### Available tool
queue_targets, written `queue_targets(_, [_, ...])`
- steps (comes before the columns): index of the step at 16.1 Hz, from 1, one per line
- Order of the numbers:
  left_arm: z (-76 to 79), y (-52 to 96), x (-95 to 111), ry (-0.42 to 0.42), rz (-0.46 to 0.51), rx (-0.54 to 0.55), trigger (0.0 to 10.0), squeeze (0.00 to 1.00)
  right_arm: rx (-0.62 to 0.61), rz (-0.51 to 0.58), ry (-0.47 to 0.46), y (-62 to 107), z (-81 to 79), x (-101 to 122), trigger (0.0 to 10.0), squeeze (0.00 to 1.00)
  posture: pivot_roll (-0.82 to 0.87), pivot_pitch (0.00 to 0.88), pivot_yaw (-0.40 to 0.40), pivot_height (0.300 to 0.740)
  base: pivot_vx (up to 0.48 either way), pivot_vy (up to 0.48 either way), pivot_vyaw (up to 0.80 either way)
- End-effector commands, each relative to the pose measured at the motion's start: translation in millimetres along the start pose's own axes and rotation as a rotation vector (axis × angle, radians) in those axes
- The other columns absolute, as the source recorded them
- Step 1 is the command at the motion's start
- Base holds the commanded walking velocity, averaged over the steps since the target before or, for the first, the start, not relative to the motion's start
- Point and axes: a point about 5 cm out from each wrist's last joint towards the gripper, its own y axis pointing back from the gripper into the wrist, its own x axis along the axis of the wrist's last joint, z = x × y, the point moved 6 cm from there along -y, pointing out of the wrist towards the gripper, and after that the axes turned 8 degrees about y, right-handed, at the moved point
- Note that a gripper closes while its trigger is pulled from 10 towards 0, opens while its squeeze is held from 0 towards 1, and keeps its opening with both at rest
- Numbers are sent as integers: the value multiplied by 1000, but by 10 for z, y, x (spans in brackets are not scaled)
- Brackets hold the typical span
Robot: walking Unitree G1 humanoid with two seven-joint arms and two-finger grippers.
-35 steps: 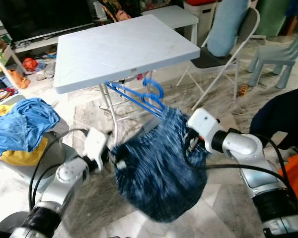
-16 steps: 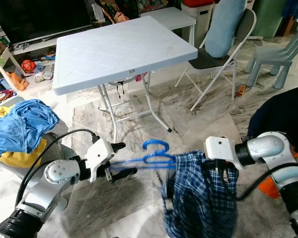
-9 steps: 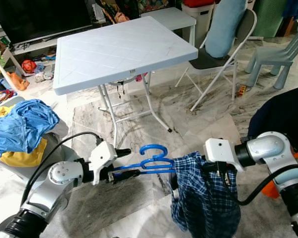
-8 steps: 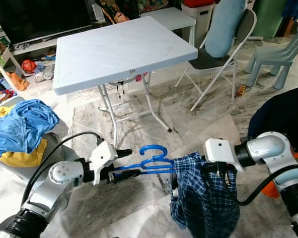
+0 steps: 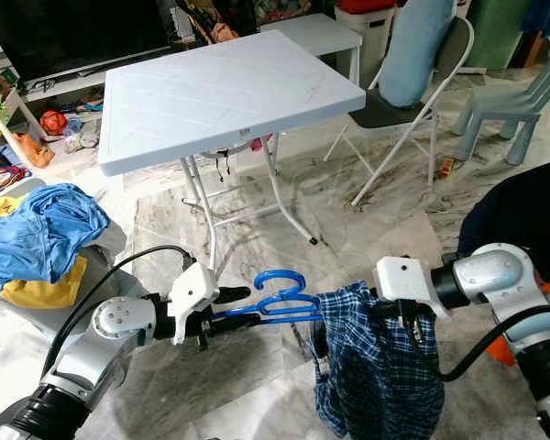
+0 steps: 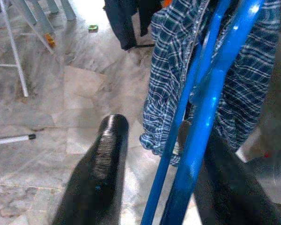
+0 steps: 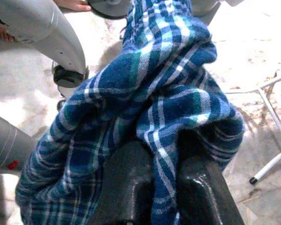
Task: Hang hanger
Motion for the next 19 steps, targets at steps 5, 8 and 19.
queue_targets(5, [56, 26, -70, 30, -33, -36, 0, 0, -30, 46, 66, -3, 110, 160, 10000, 0, -129, 0, 141, 740, 0, 0, 0])
queue_targets(8, [76, 21, -48, 55, -18, -43, 0, 0, -38, 47, 68, -11, 123, 161, 10000, 0, -129, 0, 141, 740, 0, 0, 0])
queue_targets(19, [118, -12, -68, 95, 13, -16, 0, 0, -254, -23, 35, -91, 496, 16, 10000, 1000, -128, 0, 136, 740, 0, 0, 0])
